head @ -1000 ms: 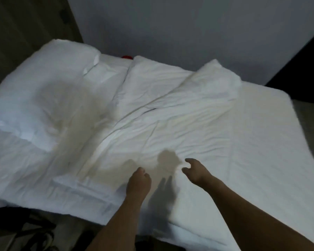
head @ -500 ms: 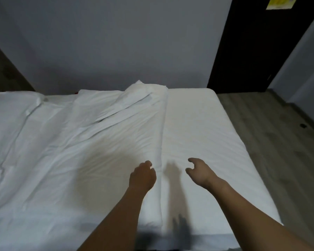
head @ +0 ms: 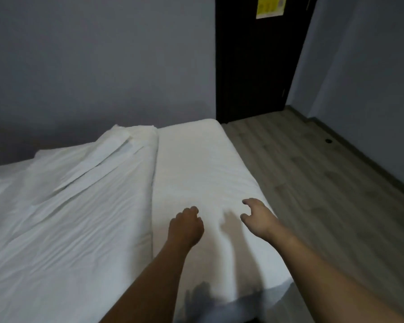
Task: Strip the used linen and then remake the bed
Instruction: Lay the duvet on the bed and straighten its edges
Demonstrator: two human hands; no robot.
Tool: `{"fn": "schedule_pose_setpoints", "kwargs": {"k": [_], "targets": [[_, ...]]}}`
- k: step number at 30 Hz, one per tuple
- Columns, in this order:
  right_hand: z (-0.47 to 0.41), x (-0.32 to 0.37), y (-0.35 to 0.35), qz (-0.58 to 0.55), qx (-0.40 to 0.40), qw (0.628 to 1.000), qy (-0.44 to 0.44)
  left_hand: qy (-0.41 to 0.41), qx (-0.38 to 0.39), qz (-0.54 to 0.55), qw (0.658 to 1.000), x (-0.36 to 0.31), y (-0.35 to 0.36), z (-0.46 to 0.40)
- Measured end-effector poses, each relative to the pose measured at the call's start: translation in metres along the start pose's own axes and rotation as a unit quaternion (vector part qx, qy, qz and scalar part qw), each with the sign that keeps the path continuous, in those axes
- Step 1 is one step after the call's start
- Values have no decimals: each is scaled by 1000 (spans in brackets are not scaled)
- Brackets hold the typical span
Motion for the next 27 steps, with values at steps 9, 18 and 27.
{"fn": "schedule_pose_setpoints", "kwargs": {"k": [9,18,27], "targets": [[-61,-228,-173,2,-24,997,70,106,2,-6,994,-292,93,-38],[-189,-320,-279,11,2,1000,21,111,6,-35,993,-464,125,-118],[-370,-365,-360,49,4,999,10,31,19,-35,999,-551,170,-288]]}}
Point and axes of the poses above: each hand's wrist, its own z-axis away from the middle knuckle, its own y-axis out of the palm, x = y × z, the point moved 6 cm from there along -z, towards the middle knuckle, and after that the axes turned 13 degrees about -x, right-handed, at the moved point
